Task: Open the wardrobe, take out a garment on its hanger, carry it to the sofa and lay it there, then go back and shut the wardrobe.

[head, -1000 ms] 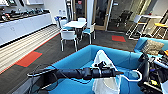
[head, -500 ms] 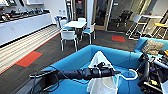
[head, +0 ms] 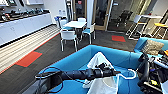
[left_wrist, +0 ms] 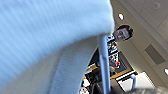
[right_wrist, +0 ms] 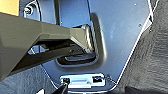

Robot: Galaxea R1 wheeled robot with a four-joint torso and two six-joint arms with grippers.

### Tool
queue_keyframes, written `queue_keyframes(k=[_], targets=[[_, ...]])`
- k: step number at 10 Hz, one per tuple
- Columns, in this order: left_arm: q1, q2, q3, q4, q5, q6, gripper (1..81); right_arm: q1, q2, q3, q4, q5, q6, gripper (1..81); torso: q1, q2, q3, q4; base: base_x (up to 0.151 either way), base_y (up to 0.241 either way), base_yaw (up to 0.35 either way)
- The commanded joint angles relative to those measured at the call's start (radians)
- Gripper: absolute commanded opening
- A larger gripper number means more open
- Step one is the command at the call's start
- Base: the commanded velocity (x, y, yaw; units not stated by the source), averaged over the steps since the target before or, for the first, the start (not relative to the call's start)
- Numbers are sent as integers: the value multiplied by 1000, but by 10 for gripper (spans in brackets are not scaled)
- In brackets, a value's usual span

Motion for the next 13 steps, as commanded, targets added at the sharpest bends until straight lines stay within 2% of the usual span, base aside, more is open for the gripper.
queue_keyframes(k=[1,7,13], targets=[[-142,53,-29,63,-34,11,10,4,6,10,1,-55,-3,811,0,0,0,0,0,0,0],[-113,56,-161,108,-38,13,10,4,6,10,-1,-55,-3,811,0,0,0,0,0,0,0],[-113,-60,-171,113,-34,19,10,2,6,10,1,-53,-3,811,0,0,0,0,0,0,0]])
